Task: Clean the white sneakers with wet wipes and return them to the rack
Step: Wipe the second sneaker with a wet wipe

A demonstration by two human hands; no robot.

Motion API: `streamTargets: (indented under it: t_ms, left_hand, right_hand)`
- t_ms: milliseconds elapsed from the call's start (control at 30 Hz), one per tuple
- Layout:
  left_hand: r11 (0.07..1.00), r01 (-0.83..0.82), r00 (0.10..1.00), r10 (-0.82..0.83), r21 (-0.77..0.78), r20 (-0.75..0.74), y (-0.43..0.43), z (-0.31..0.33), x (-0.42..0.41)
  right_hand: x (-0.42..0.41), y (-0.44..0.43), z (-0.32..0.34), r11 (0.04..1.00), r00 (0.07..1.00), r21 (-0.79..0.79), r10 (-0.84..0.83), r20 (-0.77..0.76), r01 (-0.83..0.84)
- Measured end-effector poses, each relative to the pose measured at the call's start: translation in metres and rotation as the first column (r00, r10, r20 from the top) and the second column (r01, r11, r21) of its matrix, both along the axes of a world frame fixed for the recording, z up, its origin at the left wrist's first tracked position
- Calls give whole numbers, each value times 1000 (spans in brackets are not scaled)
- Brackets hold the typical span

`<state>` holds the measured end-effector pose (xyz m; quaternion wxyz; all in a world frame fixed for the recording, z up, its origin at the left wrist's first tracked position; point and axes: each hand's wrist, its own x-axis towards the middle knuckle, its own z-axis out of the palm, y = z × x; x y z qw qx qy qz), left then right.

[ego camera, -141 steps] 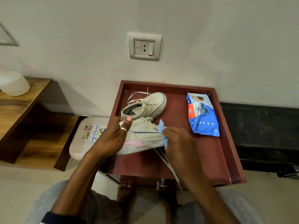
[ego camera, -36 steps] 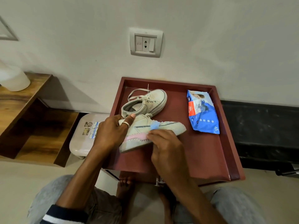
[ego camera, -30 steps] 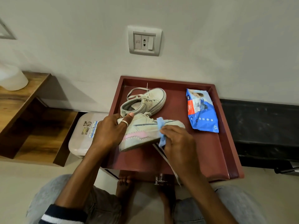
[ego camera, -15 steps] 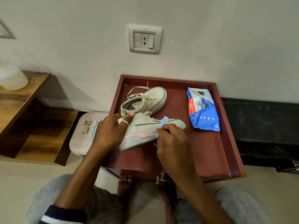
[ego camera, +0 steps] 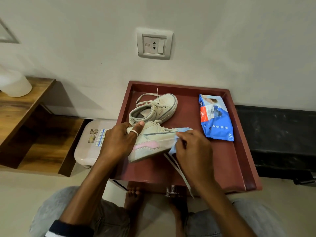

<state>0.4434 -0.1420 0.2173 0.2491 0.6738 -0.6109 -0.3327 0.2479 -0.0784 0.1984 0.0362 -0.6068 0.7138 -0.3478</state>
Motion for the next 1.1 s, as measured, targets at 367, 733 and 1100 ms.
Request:
streamTargets:
  t_ms: [367,733,1100]
  left_hand:
    - [1000,16,1000,-16,7,16,-2,-5,1]
    - [1000,15,1000,-15,6,20,-2,-4,1]
    - [1000,23,999,-23,-13,34,1,1,-1]
  right_hand:
    - [18,8,6,1000,1000,-1,0,6,0]
    - [-15,-7,0,982,988,108,-155,-3,154]
    - [-48,-27,-13,940,963,222,-268,12,259]
